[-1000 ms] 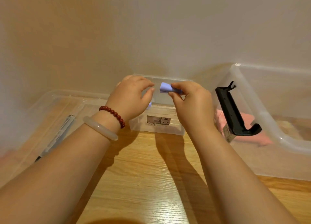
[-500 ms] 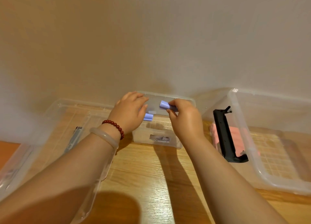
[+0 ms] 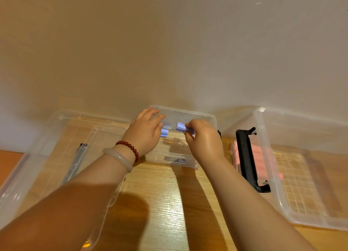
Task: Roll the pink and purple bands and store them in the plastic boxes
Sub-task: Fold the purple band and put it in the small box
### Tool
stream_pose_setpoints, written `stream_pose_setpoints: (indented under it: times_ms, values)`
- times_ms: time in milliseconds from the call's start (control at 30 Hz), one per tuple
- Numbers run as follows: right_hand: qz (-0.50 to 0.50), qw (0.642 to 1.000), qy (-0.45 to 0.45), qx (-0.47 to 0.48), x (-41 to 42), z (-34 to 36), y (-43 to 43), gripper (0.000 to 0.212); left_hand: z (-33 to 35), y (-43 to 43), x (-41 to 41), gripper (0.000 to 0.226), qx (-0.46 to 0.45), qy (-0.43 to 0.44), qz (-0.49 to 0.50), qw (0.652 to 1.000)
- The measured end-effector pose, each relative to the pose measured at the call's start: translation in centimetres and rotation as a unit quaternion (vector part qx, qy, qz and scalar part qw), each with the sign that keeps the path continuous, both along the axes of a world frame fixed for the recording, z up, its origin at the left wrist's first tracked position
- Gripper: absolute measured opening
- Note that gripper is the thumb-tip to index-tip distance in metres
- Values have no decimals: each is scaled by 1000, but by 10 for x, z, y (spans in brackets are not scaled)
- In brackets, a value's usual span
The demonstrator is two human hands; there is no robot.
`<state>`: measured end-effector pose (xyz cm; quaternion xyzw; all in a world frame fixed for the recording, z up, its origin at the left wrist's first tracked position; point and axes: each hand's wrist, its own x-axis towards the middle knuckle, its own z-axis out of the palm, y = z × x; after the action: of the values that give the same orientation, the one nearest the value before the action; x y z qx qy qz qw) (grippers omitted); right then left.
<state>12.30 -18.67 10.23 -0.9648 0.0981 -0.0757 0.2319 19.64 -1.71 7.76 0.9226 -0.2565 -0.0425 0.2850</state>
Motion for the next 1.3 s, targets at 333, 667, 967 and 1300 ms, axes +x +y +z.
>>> stream_pose_setpoints:
  times_ms: [333,667,967,1300]
  values:
    - [124,976,158,-87,42,-18,-1,16,-11,8,5,40,-93,30,5,995]
    - [225,937,208,-167,74,-44,12,13,-16,10,6,51,-111,61,17,992]
    - [243,929,226,-165,80,-55,14,16,-13,8,5,51,-98,63,15,993]
    - [262,932,207,-139,82,-60,12,19,-15,8,7,51,-102,62,20,993]
